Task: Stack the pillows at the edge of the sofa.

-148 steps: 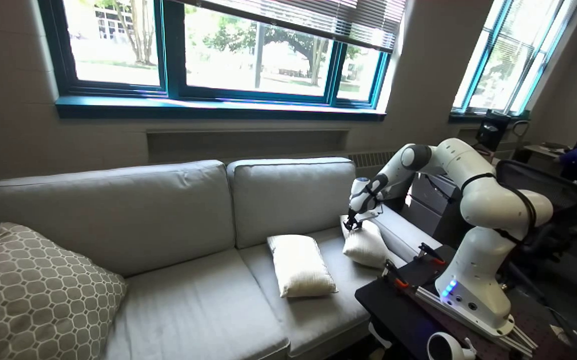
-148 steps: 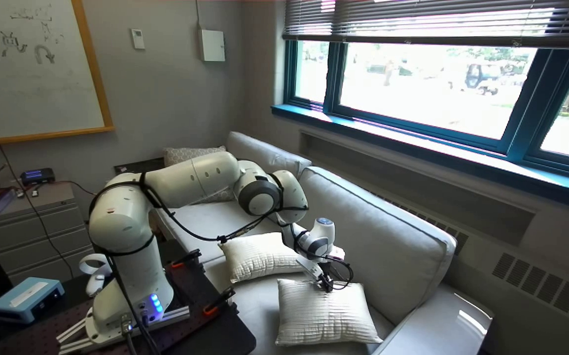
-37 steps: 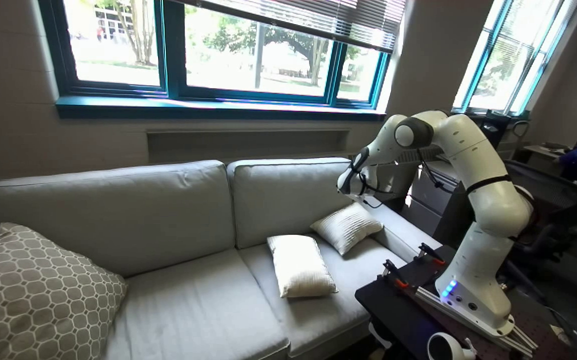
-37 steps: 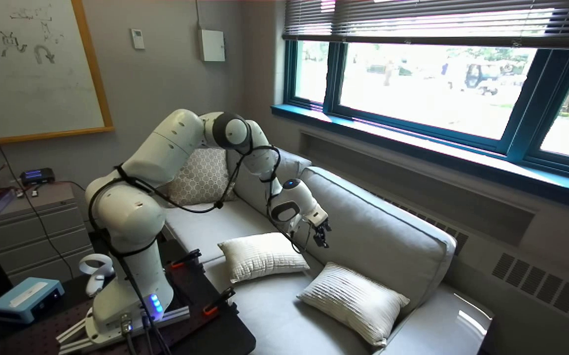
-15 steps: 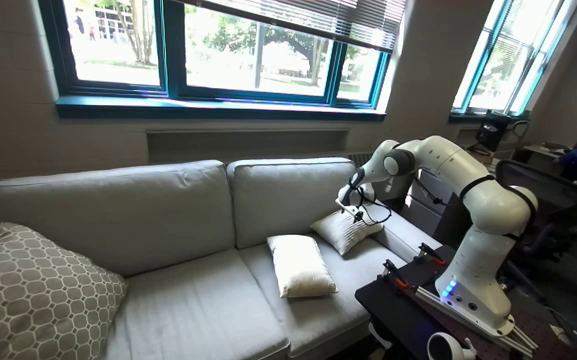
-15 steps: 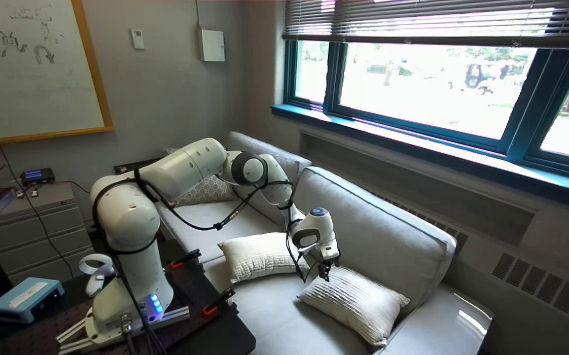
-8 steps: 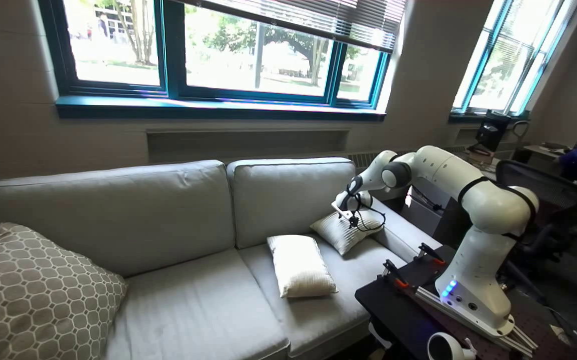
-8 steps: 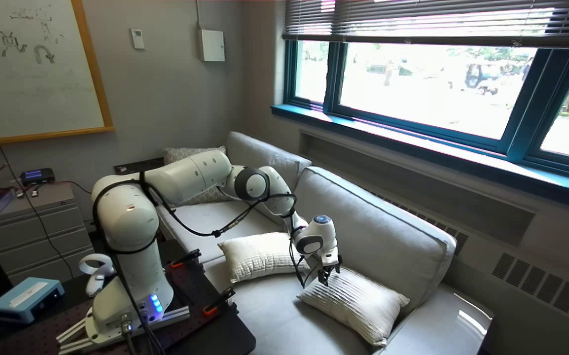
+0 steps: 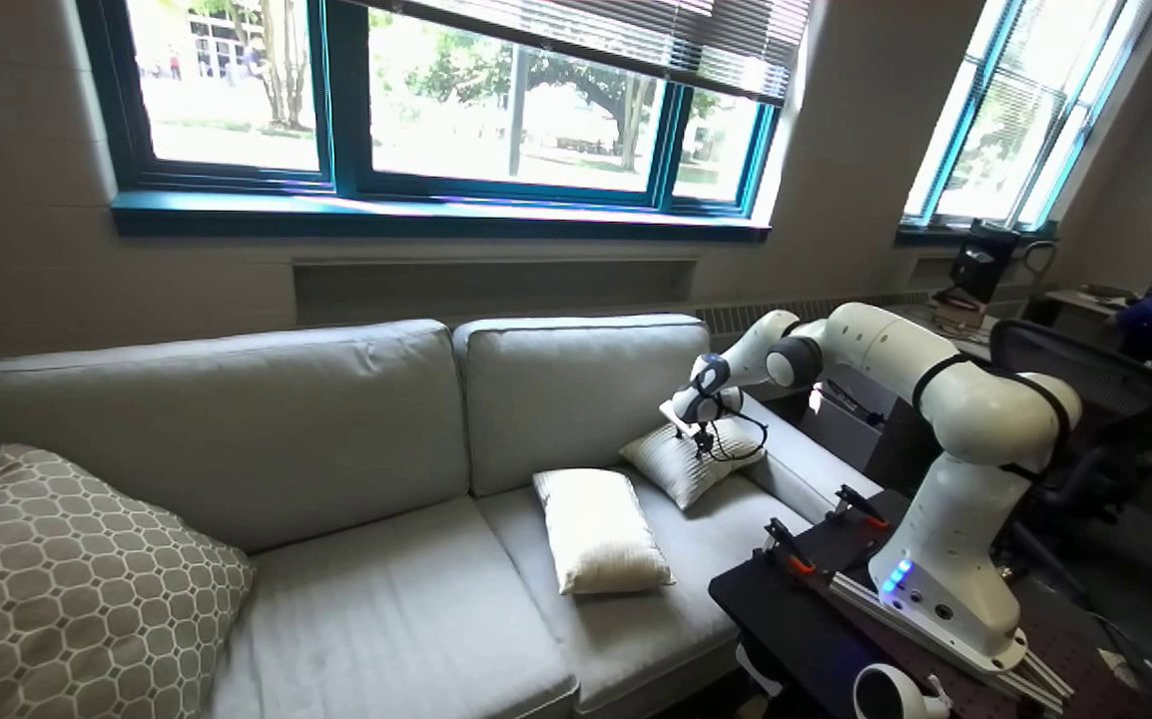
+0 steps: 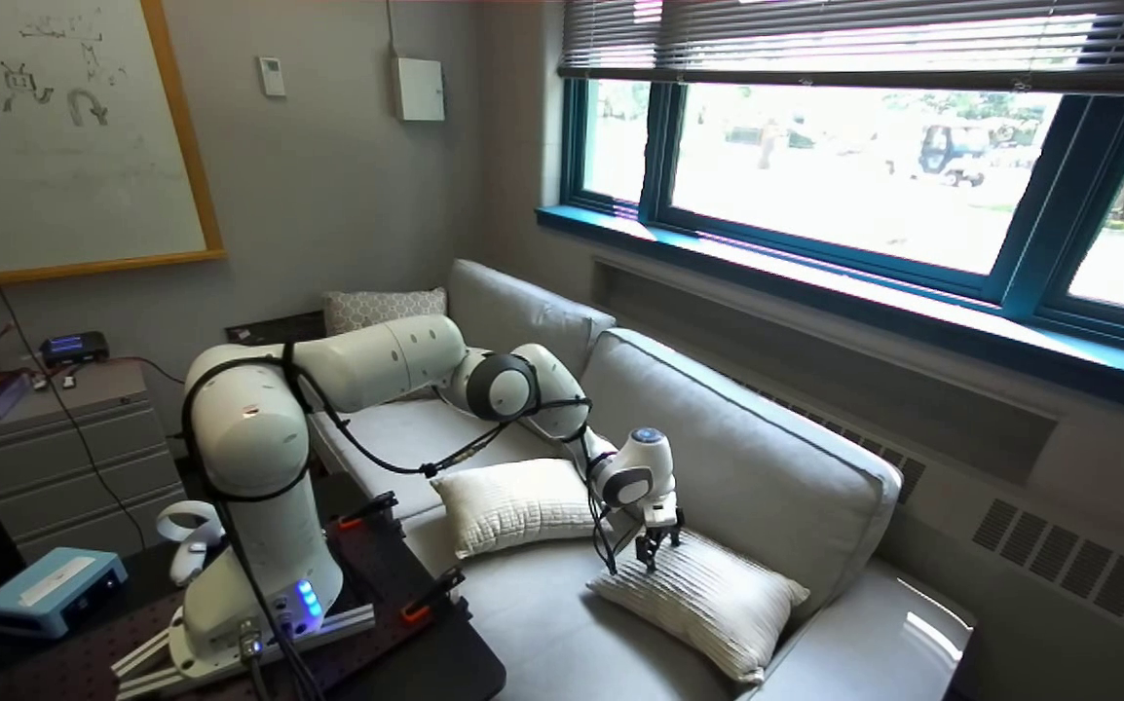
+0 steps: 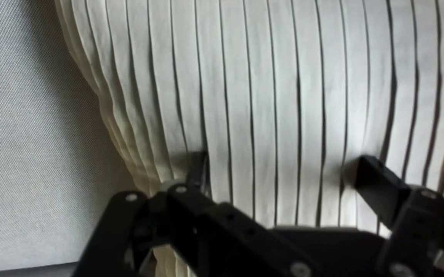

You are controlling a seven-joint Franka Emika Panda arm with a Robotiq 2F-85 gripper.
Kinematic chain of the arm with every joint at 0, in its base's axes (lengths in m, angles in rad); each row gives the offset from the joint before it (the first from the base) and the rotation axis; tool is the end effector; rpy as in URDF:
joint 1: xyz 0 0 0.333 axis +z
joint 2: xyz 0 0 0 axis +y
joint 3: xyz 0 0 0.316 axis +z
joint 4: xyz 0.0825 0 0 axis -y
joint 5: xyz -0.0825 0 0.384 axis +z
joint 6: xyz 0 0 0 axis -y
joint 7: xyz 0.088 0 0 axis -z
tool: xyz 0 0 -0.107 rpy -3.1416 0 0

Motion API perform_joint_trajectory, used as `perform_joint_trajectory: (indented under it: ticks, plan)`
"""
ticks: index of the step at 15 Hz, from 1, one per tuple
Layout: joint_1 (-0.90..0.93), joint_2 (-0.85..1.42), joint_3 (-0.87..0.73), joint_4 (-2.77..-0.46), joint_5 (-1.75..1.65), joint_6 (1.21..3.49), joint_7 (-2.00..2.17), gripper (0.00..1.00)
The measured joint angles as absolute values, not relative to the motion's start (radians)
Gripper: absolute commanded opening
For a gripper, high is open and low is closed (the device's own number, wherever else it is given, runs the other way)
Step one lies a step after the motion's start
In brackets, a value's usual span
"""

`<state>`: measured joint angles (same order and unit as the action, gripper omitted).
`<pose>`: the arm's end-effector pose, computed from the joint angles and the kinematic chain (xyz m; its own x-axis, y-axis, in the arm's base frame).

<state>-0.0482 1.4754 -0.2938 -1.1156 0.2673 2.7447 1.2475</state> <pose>0.6853 -0.1862 -0.0720 0.0167 -0.9792 0.2022 -0.9879 -0.0474 -0.1477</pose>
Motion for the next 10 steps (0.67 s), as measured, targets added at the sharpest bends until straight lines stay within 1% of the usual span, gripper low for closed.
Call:
perform_joint_trajectory:
  ticks: [2,3,5,8,9,10]
  plan:
    - [-0.069,1.475,-0.277,-1.112,0.202,2.737,1.289,0.59]
    - [-0.077,1.475,-0.273,-1.112,0.171,2.735,1.312,0.49]
    - [-0.092,1.475,-0.265,-1.112,0.118,2.734,1.355,0.36]
    - [-0.112,1.473,-0.251,-1.112,0.046,2.733,1.413,0.12]
    - [-0.116,1.473,-0.248,-1.112,0.025,2.732,1.431,0.05]
    - [-0.120,1.472,-0.245,-1.112,0.004,2.730,1.450,0.03]
